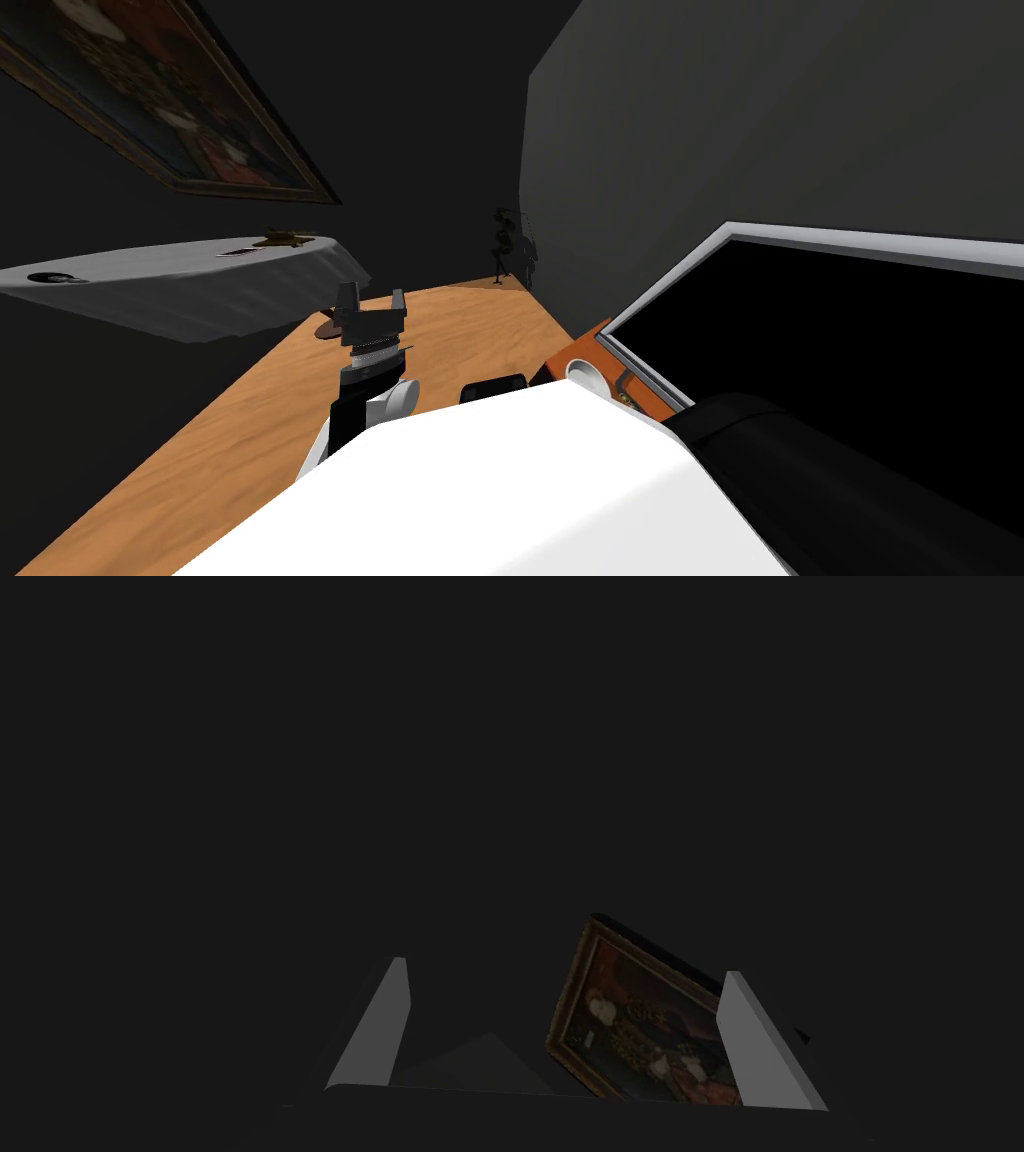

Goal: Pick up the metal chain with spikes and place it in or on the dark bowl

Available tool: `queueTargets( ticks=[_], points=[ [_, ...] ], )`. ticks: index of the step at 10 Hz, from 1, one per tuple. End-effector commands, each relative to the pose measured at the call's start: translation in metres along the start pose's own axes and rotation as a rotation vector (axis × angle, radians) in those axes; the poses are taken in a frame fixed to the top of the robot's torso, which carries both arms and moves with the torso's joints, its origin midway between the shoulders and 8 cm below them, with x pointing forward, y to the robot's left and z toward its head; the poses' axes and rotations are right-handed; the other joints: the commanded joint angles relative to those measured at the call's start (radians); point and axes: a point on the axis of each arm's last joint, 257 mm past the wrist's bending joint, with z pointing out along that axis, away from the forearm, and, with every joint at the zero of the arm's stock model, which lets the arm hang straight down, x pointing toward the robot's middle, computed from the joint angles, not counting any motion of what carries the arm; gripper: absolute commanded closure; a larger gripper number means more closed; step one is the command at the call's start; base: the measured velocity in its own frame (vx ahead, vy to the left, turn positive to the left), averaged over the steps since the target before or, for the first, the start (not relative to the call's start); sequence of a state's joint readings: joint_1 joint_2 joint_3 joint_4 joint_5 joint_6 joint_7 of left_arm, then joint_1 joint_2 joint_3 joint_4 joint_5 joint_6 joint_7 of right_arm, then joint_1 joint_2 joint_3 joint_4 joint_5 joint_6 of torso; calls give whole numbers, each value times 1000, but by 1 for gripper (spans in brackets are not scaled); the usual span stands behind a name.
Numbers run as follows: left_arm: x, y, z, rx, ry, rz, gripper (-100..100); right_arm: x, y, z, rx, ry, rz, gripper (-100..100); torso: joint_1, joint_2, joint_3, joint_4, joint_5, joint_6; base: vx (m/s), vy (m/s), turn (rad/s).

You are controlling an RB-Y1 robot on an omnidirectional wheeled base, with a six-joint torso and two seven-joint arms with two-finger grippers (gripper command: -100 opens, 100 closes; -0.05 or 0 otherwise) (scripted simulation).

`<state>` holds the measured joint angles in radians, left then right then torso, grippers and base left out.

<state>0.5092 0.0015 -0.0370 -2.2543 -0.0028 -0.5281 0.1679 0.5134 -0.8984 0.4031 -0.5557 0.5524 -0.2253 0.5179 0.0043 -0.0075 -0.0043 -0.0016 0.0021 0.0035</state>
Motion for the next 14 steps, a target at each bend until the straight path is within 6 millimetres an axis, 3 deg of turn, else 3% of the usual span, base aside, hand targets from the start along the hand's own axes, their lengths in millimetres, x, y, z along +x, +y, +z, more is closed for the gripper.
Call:
queueTargets(
  ticks=[1,3,4,6,7,8,10,11,12,14],
  points=[
    [0,0,0,0,0,0,0,9,-11,-7,16,15,-11,100,0,0,0,0,0,0,114,129,-42],
    [0,0,0,0,0,0,0,9,-11,-7,16,15,-11,100,-1,2,1,0,-1,-1,37,39,2],
    [0,0,0,0,0,0,0,28,-41,-20,56,48,-21,100,-5,5,2,1,-1,-1,112,96,-26],
    [0,0,0,0,0,0,0,43,-69,-33,91,76,-34,100,4,-3,-2,0,1,-1,180,177,-39],
    [0,0,0,0,0,0,0,43,-69,-33,91,76,-34,100,6,-6,-3,-1,2,-2,127,115,-2],
    [0,0,0,0,0,0,0,54,-92,-45,119,99,-49,100,4,-3,-2,-1,1,-2,122,97,-2],
    [0,0,0,0,0,0,0,62,-110,-55,140,116,-64,100,3,-2,-2,-1,1,-2,118,121,-15],
    [0,0,0,0,0,0,0,62,-110,-55,140,116,-64,100,4,-2,-2,-1,1,-2,80,85,2],
    [0,0,0,0,0,0,0,69,-129,-66,159,134,-86,100,2,-1,-1,-1,1,-3,153,113,14],
    [0,0,0,0,0,0,0,66,-131,-67,156,130,-95,100,5,-5,-4,-2,2,-4,113,112,6]
  ],
)
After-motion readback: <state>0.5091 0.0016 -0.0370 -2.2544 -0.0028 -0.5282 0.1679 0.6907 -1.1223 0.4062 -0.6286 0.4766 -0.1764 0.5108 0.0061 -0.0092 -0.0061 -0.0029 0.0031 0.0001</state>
